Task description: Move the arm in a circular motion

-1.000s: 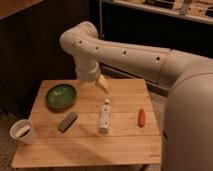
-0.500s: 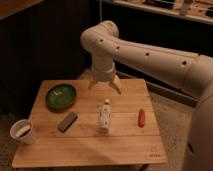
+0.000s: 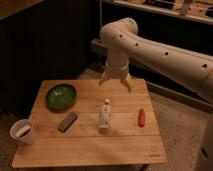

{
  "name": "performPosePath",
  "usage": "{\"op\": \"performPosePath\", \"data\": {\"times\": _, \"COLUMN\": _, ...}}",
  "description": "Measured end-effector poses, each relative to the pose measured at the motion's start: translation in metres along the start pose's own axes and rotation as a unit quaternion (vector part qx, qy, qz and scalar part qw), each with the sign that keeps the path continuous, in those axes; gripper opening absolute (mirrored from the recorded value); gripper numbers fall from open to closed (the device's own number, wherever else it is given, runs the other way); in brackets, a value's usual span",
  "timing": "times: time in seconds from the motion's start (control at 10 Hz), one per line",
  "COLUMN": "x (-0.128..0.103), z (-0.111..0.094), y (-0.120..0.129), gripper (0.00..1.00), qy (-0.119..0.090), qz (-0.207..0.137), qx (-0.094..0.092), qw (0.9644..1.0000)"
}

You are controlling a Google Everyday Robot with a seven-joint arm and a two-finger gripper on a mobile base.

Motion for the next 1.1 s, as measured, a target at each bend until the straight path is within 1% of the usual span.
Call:
{"op": "performPosePath", "data": {"times": 0.2, "x": -0.002, "z": -0.005, "y": 0.030, "gripper": 0.80, "qy": -0.001, "qz": 0.015, "qx": 0.010, "qw": 0.9998}}
{"op": "performPosePath", "data": {"times": 0.4, "x": -0.002, "z": -0.006, "y": 0.054, "gripper": 0.80, "qy": -0.003, "qz": 0.028, "qx": 0.019, "qw": 0.9994}}
{"op": "performPosePath", "data": {"times": 0.5, "x": -0.004, "z": -0.007, "y": 0.064, "gripper": 0.80, "qy": -0.003, "qz": 0.032, "qx": 0.019, "qw": 0.9993}}
{"op": "performPosePath", "data": {"times": 0.6, "x": -0.014, "z": -0.009, "y": 0.078, "gripper": 0.80, "qy": -0.003, "qz": 0.036, "qx": 0.022, "qw": 0.9991}}
{"op": "performPosePath", "data": {"times": 0.7, "x": -0.028, "z": -0.010, "y": 0.085, "gripper": 0.80, "qy": -0.002, "qz": 0.035, "qx": 0.026, "qw": 0.9991}}
{"op": "performPosePath", "data": {"times": 0.8, "x": -0.038, "z": -0.011, "y": 0.096, "gripper": 0.80, "qy": -0.001, "qz": 0.038, "qx": 0.024, "qw": 0.9990}}
{"op": "performPosePath", "data": {"times": 0.9, "x": -0.058, "z": -0.012, "y": 0.112, "gripper": 0.80, "qy": 0.000, "qz": 0.041, "qx": 0.026, "qw": 0.9988}}
{"op": "performPosePath", "data": {"times": 1.1, "x": -0.080, "z": -0.012, "y": 0.119, "gripper": 0.80, "qy": 0.003, "qz": 0.034, "qx": 0.024, "qw": 0.9991}}
